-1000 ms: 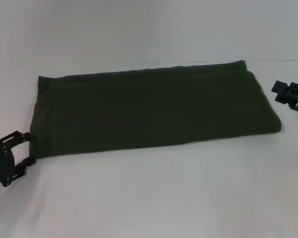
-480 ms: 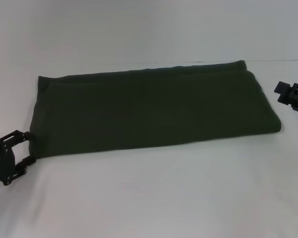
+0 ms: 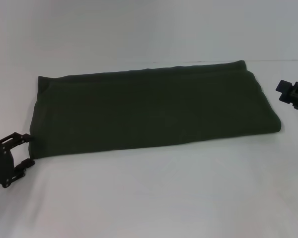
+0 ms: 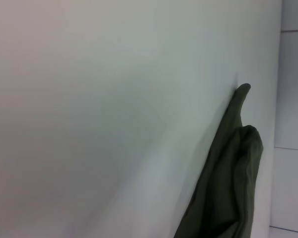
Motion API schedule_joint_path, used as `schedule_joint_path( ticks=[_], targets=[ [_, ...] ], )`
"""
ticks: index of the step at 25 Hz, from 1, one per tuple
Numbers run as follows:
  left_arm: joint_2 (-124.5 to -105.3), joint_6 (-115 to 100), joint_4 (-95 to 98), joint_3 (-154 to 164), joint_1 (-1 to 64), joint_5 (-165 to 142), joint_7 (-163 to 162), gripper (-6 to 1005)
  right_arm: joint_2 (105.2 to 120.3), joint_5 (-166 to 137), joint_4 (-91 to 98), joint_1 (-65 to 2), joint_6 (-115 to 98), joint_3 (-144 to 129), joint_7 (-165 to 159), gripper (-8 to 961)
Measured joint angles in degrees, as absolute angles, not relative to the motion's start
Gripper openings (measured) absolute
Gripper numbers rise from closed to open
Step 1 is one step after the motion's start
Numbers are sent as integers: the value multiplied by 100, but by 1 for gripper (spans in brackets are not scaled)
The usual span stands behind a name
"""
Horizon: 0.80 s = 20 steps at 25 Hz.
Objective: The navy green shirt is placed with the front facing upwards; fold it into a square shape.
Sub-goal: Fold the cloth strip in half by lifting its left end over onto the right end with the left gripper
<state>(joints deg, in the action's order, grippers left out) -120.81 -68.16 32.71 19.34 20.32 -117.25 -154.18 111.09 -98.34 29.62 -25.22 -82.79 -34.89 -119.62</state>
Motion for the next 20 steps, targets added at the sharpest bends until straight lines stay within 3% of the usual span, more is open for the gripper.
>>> schedule_joint_path(
  ticks=[20],
  targets=[
    [-12094, -6768, 3191, 2046, 2516, -11400, -14978, 701, 11115, -9841, 2962, -2487, -8280, -3489, -11962, 583]
  ],
)
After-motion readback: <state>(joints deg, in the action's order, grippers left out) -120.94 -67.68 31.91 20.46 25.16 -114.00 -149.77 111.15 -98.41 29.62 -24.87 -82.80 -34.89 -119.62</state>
